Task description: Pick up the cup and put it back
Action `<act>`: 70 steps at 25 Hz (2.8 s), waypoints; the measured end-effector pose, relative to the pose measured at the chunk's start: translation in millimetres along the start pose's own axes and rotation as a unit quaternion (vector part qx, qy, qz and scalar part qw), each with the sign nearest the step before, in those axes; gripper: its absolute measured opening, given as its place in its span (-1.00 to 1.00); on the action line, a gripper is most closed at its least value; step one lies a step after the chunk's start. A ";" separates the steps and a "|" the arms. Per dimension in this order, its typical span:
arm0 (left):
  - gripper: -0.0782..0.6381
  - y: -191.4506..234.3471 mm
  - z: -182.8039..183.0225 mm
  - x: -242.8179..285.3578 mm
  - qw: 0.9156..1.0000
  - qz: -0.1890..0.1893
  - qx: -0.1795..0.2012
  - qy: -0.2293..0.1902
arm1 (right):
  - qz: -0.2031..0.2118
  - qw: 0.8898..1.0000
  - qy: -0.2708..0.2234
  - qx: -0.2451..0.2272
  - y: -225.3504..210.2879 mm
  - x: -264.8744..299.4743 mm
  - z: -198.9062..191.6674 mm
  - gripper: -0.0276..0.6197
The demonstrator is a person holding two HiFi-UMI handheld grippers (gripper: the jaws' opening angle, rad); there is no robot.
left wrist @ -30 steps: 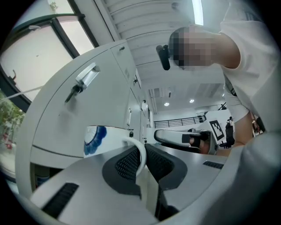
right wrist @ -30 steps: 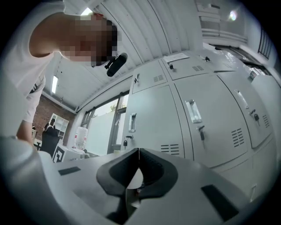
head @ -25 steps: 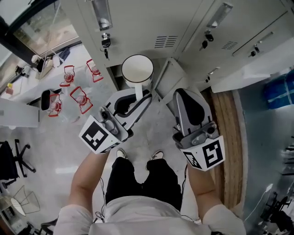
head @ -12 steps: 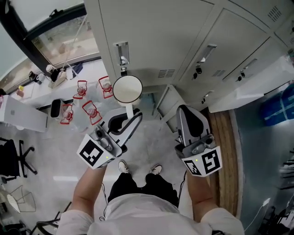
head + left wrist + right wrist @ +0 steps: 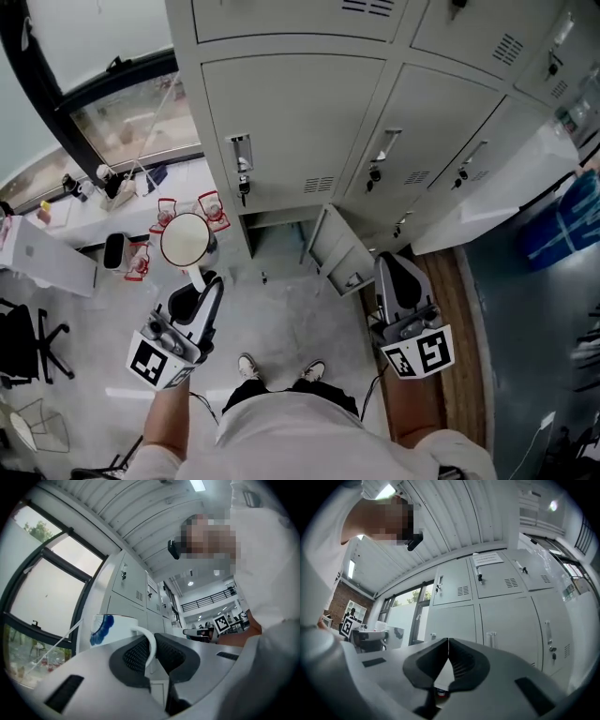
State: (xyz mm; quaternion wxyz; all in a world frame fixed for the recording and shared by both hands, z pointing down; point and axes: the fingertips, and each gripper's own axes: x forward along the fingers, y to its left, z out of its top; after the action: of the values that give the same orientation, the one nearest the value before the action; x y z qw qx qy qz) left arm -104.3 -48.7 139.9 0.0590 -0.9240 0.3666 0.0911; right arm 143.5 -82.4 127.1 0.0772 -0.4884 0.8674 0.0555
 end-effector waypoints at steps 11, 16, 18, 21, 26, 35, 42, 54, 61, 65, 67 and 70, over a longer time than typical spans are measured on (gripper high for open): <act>-0.64 11.4 35.3 -47.9 0.996 0.083 0.033 -0.012 | -0.045 0.999 -0.001 -0.004 -34.8 -22.1 13.0 -0.86; -0.64 16.4 40.1 -54.8 0.994 0.100 0.039 -0.017 | -0.046 0.999 -0.009 -0.012 -36.1 -16.4 17.2 -0.86; -0.64 17.9 39.8 -56.4 0.994 0.105 0.039 -0.018 | -0.046 0.999 -0.010 -0.011 -36.6 -14.8 17.9 -0.86; -0.64 19.9 41.1 -56.5 0.993 0.107 0.039 -0.020 | -0.045 0.999 -0.010 -0.010 -36.5 -12.1 17.9 -0.86; -0.64 19.0 39.5 -54.9 0.994 0.104 0.038 -0.016 | -0.043 0.999 -0.002 -0.008 -34.8 -9.4 12.6 -0.86; -0.64 21.9 19.8 -35.9 0.996 0.077 0.045 0.001 | -0.015 1.000 0.006 -0.004 -20.7 13.3 -3.1 -0.86; -0.64 16.9 4.6 -18.1 0.998 0.053 0.039 -0.010 | 0.029 0.999 -0.013 -0.011 13.5 39.6 -11.9 -0.86; -0.64 7.5 -46.4 21.7 1.000 -0.007 0.014 -0.016 | 0.029 0.999 -0.005 -0.029 20.9 47.5 -43.0 -0.86; -0.64 5.7 -105.2 38.3 0.999 -0.037 0.006 -0.027 | 0.029 0.999 -0.009 -0.038 21.5 52.8 -97.6 -0.86; -0.64 -2.1 -133.0 40.7 0.998 -0.056 0.011 -0.028 | 0.033 0.998 -0.012 -0.043 27.9 54.4 -126.8 -0.86; -0.64 -4.9 -149.9 40.2 0.998 -0.064 0.009 -0.023 | 0.034 0.998 -0.015 -0.044 30.4 55.5 -141.6 -0.86; -0.64 -5.9 -175.9 41.7 0.997 -0.073 0.009 -0.015 | 0.035 0.998 -0.019 -0.045 31.3 58.8 -164.0 -0.86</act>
State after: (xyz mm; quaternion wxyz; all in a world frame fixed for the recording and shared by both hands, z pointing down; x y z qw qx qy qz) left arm -48.4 -103.2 303.1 0.0794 -0.9462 0.2981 0.0974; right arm 73.7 -143.7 277.7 0.0702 -0.4596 0.8789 0.1065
